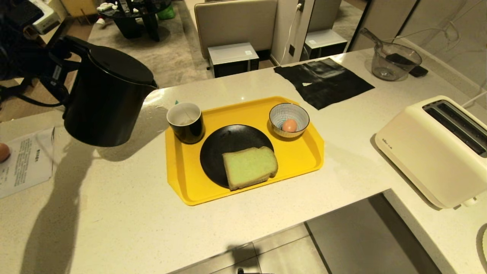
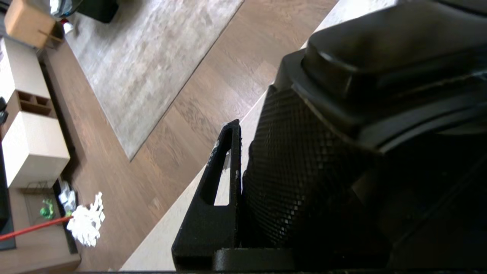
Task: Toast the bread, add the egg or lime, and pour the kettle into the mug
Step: Pour water into a cup
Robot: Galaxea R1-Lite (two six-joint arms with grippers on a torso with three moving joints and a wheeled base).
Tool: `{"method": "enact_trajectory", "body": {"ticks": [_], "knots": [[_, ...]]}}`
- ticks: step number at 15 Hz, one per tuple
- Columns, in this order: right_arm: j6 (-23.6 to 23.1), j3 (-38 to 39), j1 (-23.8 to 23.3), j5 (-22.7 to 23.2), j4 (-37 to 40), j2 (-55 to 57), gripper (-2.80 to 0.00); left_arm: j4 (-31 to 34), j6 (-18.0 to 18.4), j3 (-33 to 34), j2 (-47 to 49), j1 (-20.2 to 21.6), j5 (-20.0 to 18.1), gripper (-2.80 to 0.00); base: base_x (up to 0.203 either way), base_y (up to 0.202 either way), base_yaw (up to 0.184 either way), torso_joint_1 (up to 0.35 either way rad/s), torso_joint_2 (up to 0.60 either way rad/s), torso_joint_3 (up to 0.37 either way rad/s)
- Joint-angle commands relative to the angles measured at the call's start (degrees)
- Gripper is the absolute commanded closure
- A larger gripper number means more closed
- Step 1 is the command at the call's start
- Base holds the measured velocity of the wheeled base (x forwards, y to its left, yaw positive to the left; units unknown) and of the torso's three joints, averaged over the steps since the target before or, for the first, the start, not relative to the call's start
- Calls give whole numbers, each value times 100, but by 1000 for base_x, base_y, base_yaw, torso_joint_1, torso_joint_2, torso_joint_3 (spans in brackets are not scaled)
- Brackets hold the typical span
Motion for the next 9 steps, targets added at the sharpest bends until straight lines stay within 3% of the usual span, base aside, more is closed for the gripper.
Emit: {"method": "enact_trajectory", "body": {"ticks": [1,6,9], "knots": [[0,158,2,-1,-4,12,0,-11,9,-167,194,-218,47,0,0,0,0,0,0,0],[0,158,2,-1,-4,4,0,-4,64,-193,305,-603,145,0,0,0,0,0,0,0],[0,158,2,-1,-4,4,0,33,312,-193,341,-639,217,0,0,0,0,0,0,0]]}}
